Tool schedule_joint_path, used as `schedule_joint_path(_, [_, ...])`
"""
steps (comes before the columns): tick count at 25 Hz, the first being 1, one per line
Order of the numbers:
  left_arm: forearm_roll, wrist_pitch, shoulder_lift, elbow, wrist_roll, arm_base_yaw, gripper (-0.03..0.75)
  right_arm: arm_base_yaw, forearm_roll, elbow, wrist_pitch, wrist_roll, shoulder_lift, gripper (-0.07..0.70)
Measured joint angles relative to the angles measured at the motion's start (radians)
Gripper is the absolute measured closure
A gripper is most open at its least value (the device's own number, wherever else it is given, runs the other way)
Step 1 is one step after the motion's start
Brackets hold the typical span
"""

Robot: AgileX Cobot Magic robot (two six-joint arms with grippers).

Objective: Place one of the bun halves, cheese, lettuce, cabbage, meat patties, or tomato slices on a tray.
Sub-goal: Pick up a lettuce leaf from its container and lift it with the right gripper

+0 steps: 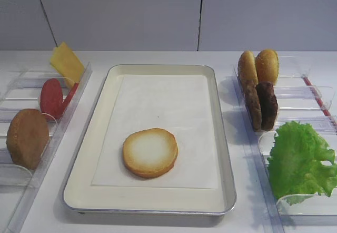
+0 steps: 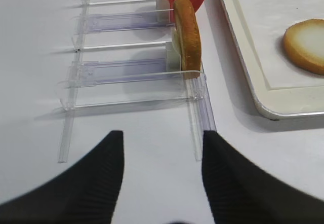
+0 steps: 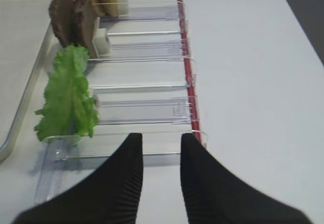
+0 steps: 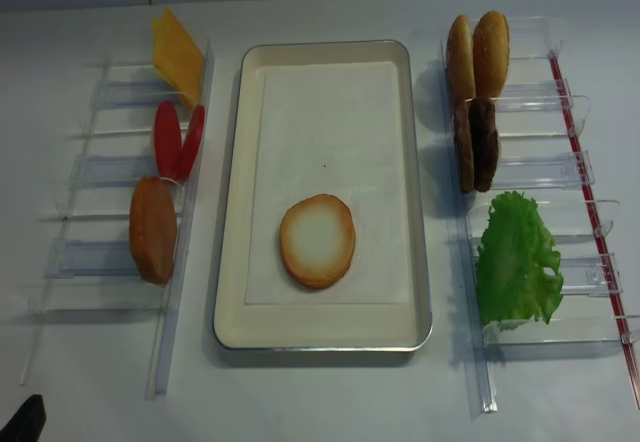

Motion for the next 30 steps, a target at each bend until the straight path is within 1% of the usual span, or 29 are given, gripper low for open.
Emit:
schedule_joint_path(2, [0.0, 0.0, 0.0, 0.0, 0.0, 0.0, 0.385, 0.0, 0.049, 0.0, 0.0, -0.013, 0.0, 0.389])
schedule_joint_path(5, [0.0, 0.0, 0.0, 0.0, 0.0, 0.0, 0.385, 0.0, 0.119, -0.006, 0.02, -0.021, 0.003, 0.39])
schedule_joint_path(8, [0.0, 0.0, 0.0, 0.0, 0.0, 0.0, 0.385, 0.0, 0.17, -0.009, 0.035, -0.023, 0.061, 0.387])
schedule_joint_path(10, [0.0, 0.0, 0.0, 0.0, 0.0, 0.0, 0.384, 0.0, 0.193, -0.009, 0.037, -0.023, 0.114, 0.37])
schedule_joint_path(11, [0.0, 0.0, 0.0, 0.0, 0.0, 0.0, 0.385, 0.0, 0.197, -0.009, 0.037, -0.023, 0.143, 0.351])
schedule_joint_path(14, [0.0, 0.0, 0.0, 0.0, 0.0, 0.0, 0.385, 0.0, 0.227, -0.009, 0.038, -0.022, 0.222, 0.227])
schedule_joint_path(16, [0.0, 0.0, 0.0, 0.0, 0.0, 0.0, 0.385, 0.0, 0.27, -0.01, 0.038, -0.02, 0.285, 0.139])
schedule_joint_path(18, [0.0, 0.0, 0.0, 0.0, 0.0, 0.0, 0.385, 0.0, 0.323, -0.013, 0.025, -0.02, 0.358, 0.101])
schedule_joint_path(20, [0.0, 0.0, 0.0, 0.0, 0.0, 0.0, 0.385, 0.0, 0.38, -0.013, 0.001, -0.043, 0.427, 0.083])
schedule_joint_path(23, [0.0, 0.0, 0.0, 0.0, 0.0, 0.0, 0.385, 0.0, 0.479, -0.013, -0.04, -0.102, 0.525, 0.077])
schedule_joint_path(25, [0.0, 0.0, 0.0, 0.0, 0.0, 0.0, 0.385, 0.0, 0.52, -0.017, -0.056, -0.147, 0.584, 0.074])
schedule_joint_path(30, [0.0, 0.0, 0.0, 0.0, 0.0, 0.0, 0.385, 0.0, 0.581, -0.031, -0.117, -0.237, 0.69, 0.073])
